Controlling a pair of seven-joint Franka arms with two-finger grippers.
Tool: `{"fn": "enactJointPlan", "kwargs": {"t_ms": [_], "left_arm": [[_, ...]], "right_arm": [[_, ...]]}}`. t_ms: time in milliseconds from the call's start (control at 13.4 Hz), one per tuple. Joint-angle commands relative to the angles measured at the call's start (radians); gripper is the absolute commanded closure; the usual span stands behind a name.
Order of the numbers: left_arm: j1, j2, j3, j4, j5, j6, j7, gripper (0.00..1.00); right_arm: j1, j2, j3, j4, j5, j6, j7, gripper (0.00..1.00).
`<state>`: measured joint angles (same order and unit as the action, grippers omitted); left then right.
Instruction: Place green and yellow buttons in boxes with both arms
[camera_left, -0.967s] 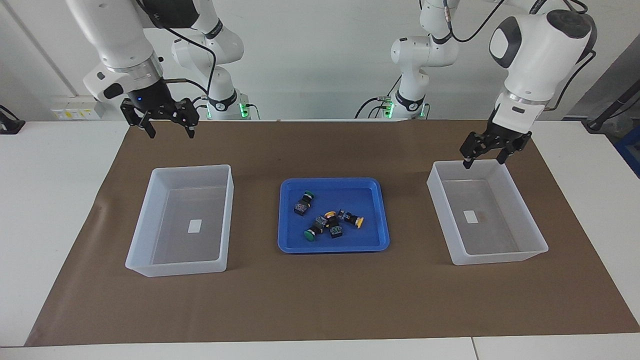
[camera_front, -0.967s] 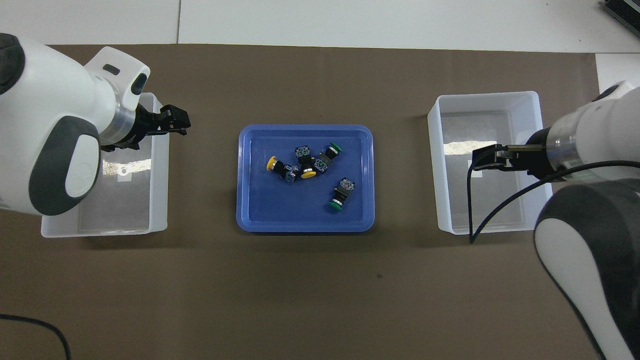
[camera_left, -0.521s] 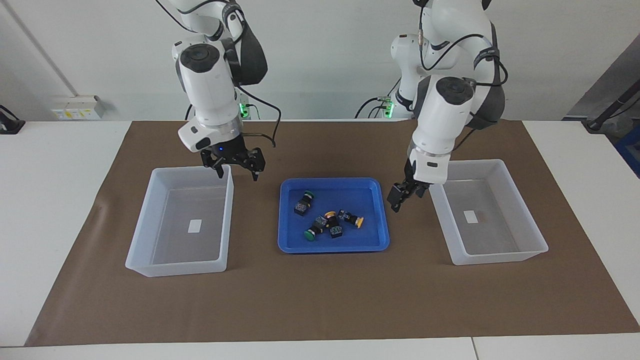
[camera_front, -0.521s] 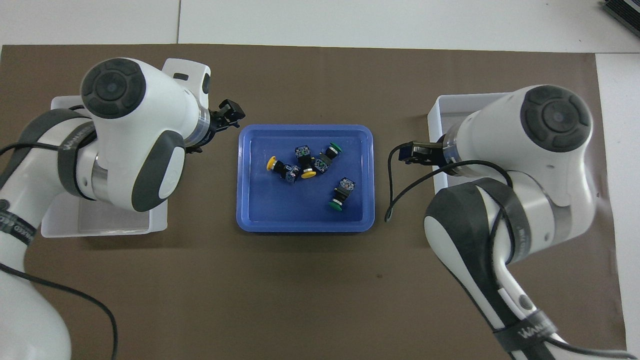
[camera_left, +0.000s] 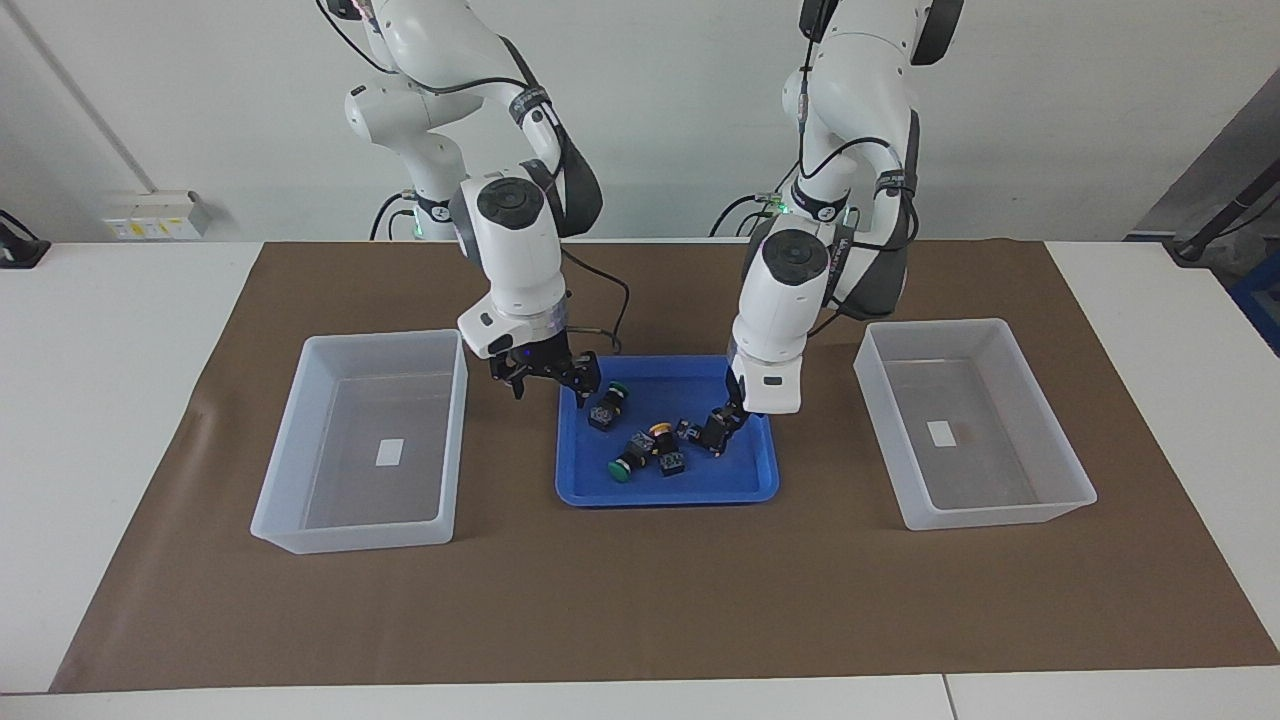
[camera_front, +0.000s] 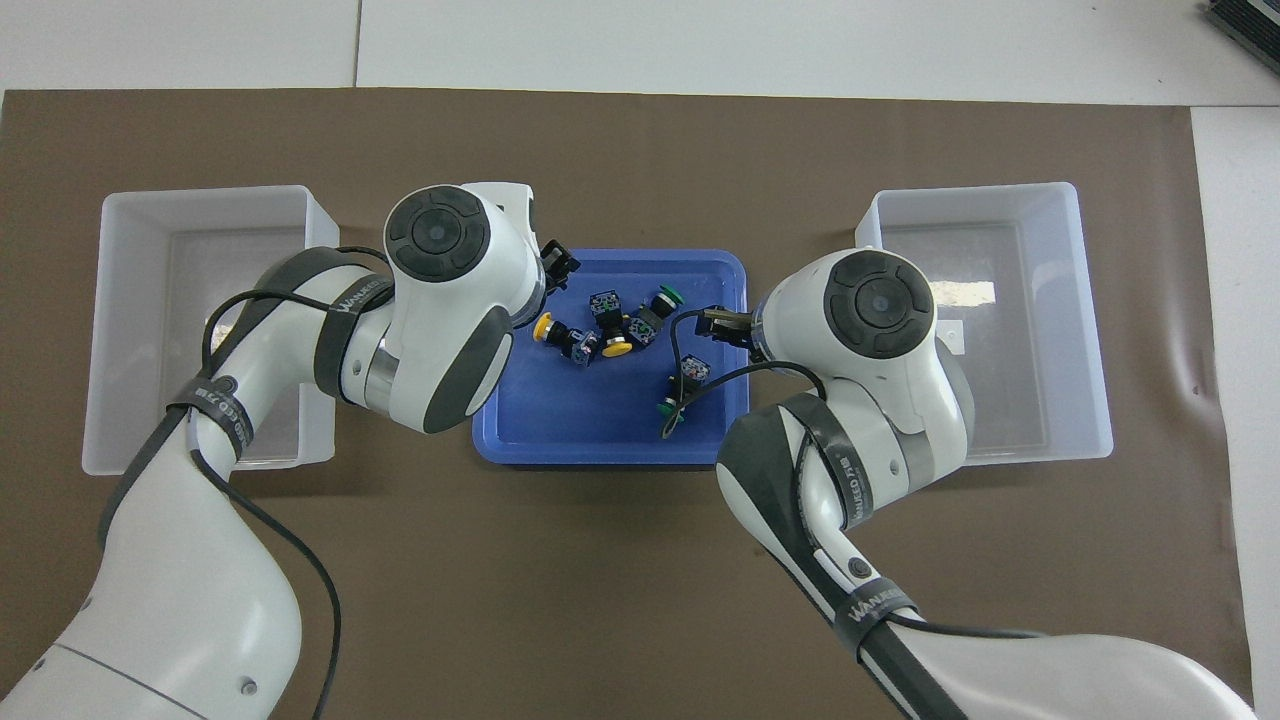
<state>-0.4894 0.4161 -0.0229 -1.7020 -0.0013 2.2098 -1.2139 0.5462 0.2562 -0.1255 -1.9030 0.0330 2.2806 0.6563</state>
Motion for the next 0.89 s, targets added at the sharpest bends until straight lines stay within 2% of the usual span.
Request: {"fn": "enactJointPlan", "kwargs": {"t_ms": [0,74,447,521,670,744,819], "left_arm": [[-0.046,0.036,0.015,-0.007,-0.011,0.045,-0.083,0.02],[-0.057,0.044,0.015,-0.014,-0.011,0.071,-0.104,0.06],[-0.093,0.024,0.018,-0.122,-0.009,0.171,-0.107,0.43],[-0.093,0.023,0.017,-0.119,-0.009,0.16,-0.107,0.54],[-0.093,0.023,0.02,-0.113,-0.005,0.148,-0.107,0.89],[-0.092,0.023,0.021,-0.111,0.003,0.14,-0.102,1.0],[-0.089,0.023,0.021,-0.104,0.013,0.134,-0.101,1.0]], "right_arm": [[0.015,0.008,0.003,-0.039,0.039,0.063,0.022,0.0],[0.021,0.008,0.003,-0.056,0.041,0.075,0.026,0.0],[0.066,0.02,0.003,-0.103,0.094,0.148,0.08,0.0],[0.066,0.026,0.003,-0.103,0.094,0.155,0.098,0.0],[0.067,0.04,0.003,-0.105,0.094,0.163,0.135,0.0],[0.067,0.041,0.003,-0.103,0.094,0.161,0.14,0.0],[0.067,0.041,0.003,-0.105,0.099,0.163,0.152,0.0]]}}
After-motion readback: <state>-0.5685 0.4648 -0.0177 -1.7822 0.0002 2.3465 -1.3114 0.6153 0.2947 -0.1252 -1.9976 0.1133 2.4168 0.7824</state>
